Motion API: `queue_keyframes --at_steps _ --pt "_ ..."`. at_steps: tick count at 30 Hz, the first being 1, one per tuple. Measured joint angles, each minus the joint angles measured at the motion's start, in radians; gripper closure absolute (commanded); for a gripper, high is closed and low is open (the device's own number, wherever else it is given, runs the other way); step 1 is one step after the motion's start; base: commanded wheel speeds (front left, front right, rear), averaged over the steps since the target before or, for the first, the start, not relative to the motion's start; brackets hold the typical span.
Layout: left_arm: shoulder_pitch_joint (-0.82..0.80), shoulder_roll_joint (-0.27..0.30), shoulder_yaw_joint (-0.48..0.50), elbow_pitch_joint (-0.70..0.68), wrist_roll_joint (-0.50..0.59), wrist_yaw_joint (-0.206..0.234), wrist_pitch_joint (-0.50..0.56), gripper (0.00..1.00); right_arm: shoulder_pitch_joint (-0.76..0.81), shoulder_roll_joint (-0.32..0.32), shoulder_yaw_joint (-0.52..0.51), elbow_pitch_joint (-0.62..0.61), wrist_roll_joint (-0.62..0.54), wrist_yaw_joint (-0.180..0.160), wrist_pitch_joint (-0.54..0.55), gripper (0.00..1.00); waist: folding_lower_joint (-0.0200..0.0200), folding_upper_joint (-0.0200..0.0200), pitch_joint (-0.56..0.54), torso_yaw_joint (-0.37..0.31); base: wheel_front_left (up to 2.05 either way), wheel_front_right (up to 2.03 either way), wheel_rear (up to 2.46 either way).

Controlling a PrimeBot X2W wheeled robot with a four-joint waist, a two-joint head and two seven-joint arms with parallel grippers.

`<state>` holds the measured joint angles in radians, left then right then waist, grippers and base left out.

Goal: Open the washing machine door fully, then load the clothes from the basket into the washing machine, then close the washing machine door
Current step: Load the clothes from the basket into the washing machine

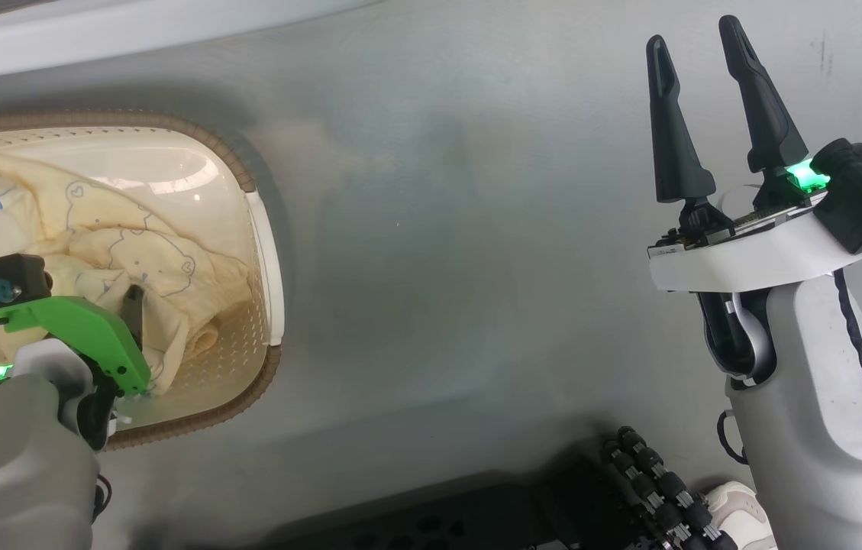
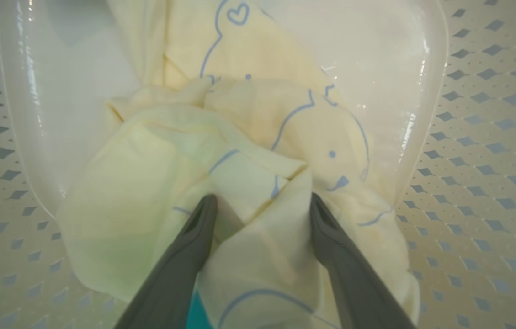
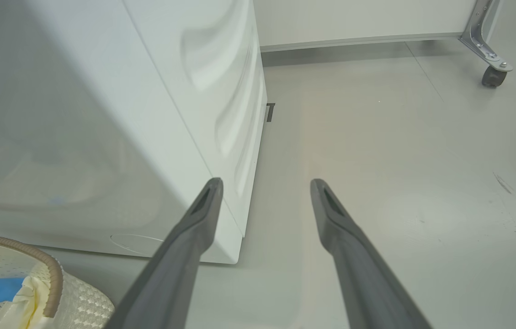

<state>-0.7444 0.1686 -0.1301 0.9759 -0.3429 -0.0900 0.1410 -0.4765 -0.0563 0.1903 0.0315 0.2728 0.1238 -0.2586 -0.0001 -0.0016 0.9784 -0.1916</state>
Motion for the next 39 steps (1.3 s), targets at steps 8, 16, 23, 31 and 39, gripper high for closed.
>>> queue_keyframes --at_steps 8,16,23,31,39 --pt "-0.011 -0.006 -0.003 0.028 0.0 -0.004 -0.012 0.0 0.0 0.0 -0.002 0.0 0.0 0.0 0.0 0.0 0.0 0.0 0.0 0.002 0.0 0.0 0.0" --pt "-0.02 -0.009 -0.01 0.05 0.0 -0.006 -0.034 0.01 -0.001 0.0 -0.003 0.002 0.0 0.0 0.0 0.0 0.0 0.0 -0.001 0.004 0.0 0.0 0.0" --pt "-0.027 -0.01 -0.025 0.064 0.001 -0.013 -0.062 1.0 -0.001 0.0 -0.007 0.002 0.0 0.0 0.0 0.0 0.0 0.0 -0.002 0.005 0.0 0.0 0.0" --pt "-0.034 -0.01 -0.03 0.061 0.001 -0.014 -0.132 1.0 -0.001 0.0 -0.008 0.002 0.0 0.0 0.0 0.0 0.0 0.0 -0.002 0.007 0.0 0.0 0.0" --pt "-0.04 -0.01 -0.036 0.026 0.011 -0.022 -0.248 1.0 -0.001 0.0 -0.008 0.002 0.0 0.0 0.0 0.0 0.0 0.0 -0.001 0.008 0.0 0.0 0.0"
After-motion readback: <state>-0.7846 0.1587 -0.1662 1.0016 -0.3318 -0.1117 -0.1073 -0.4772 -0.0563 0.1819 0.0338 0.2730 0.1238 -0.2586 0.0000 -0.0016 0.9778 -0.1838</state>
